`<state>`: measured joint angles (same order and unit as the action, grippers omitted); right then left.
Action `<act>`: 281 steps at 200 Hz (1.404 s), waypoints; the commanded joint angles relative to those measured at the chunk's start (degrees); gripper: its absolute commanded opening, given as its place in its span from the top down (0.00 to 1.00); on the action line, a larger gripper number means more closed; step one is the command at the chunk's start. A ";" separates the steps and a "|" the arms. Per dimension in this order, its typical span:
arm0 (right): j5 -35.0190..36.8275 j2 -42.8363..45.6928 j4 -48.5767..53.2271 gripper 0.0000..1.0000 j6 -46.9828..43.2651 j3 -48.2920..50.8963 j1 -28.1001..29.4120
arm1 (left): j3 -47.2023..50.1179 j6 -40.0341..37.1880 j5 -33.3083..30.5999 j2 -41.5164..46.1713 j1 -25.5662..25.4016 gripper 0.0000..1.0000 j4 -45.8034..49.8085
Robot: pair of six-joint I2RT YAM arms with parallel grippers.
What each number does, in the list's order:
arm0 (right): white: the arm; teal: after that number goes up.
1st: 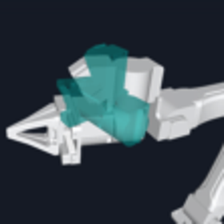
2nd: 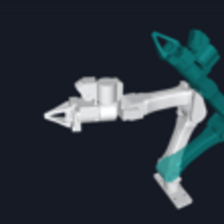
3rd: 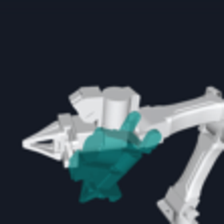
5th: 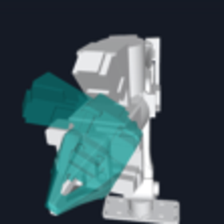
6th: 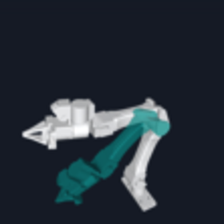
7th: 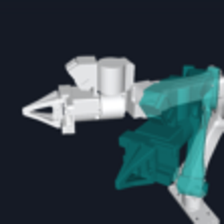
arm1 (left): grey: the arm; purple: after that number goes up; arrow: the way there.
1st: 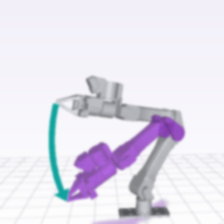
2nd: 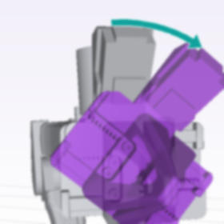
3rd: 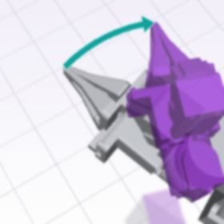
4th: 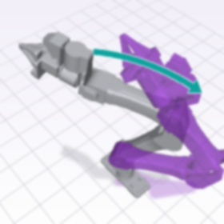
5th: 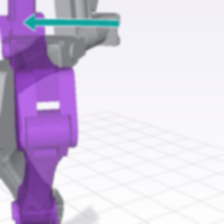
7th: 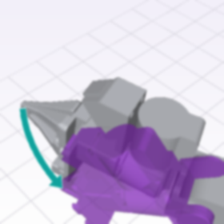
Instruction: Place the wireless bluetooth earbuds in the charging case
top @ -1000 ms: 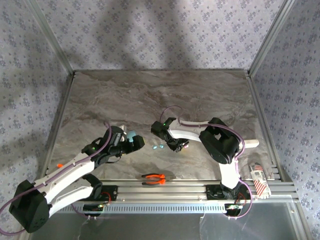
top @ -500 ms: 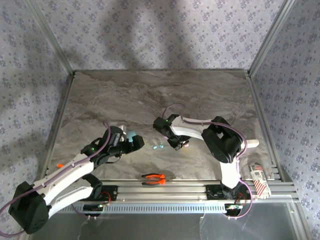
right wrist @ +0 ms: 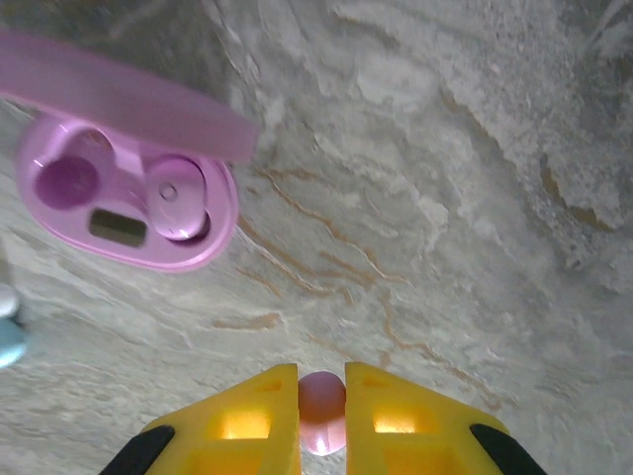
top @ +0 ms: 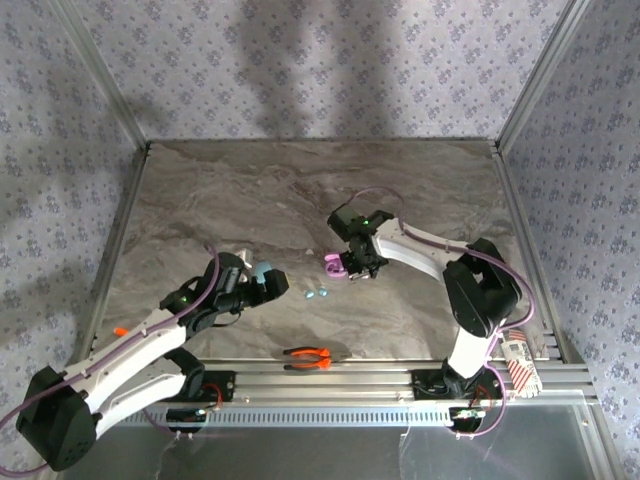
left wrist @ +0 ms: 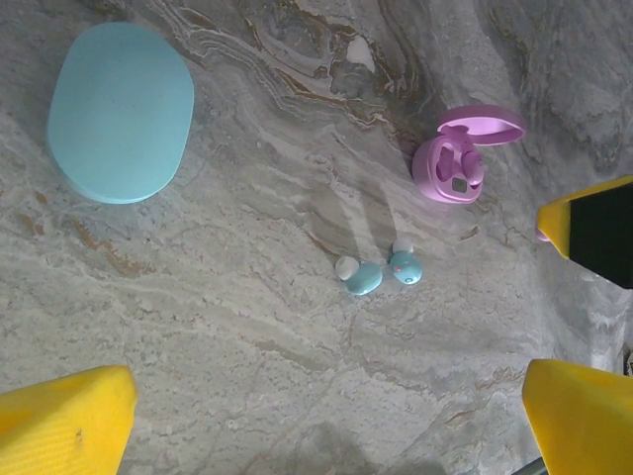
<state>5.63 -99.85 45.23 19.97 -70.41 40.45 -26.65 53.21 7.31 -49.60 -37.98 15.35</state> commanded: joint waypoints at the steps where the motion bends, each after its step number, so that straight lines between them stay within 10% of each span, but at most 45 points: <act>1: -5.64 1.39 -4.68 0.85 1.27 1.10 -0.75 | -0.14 -0.53 0.26 -0.36 0.13 0.00 -3.84; 281: -11.44 5.53 -37.58 0.86 18.01 14.51 -0.32 | -5.26 -3.55 3.24 -18.49 -0.94 0.00 -16.41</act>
<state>-6.81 -95.39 10.20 36.51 -56.10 39.57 -30.61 50.57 9.87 -68.05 -38.41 -0.14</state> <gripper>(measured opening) 0.146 0.997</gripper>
